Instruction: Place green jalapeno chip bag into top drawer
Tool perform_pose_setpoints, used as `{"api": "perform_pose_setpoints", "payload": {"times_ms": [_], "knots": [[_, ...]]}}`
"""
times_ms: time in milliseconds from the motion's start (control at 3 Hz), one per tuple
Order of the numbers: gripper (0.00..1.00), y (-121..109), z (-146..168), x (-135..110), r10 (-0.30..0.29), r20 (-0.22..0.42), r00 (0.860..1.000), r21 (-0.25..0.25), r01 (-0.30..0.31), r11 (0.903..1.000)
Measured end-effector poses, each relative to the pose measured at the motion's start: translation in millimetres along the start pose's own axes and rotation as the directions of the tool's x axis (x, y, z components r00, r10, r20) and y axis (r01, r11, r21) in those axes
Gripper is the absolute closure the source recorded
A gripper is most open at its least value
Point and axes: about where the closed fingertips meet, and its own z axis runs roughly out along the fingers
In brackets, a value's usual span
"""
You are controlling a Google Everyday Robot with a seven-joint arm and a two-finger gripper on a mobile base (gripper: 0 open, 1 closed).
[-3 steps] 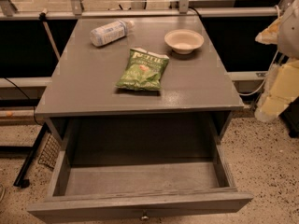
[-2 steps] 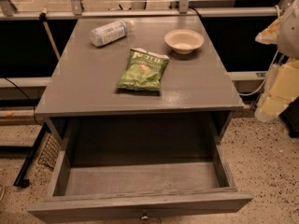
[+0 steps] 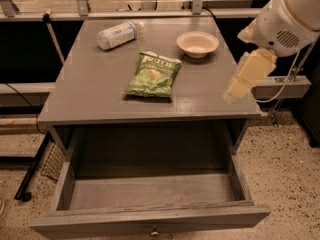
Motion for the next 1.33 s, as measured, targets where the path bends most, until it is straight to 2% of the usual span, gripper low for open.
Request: {"api": "perform_pose_setpoints", "payload": {"times_ms": [333, 667, 1333], "knots": [[0.0, -4, 45, -40, 0.064, 0.044, 0.997, -0.01, -0.063, 0.9979], [0.0, -4, 45, -40, 0.064, 0.044, 0.997, -0.01, -0.063, 0.9979], [0.0, -7, 122, -66, 0.156, 0.089, 0.984, -0.127, -0.144, 0.9814]]}}
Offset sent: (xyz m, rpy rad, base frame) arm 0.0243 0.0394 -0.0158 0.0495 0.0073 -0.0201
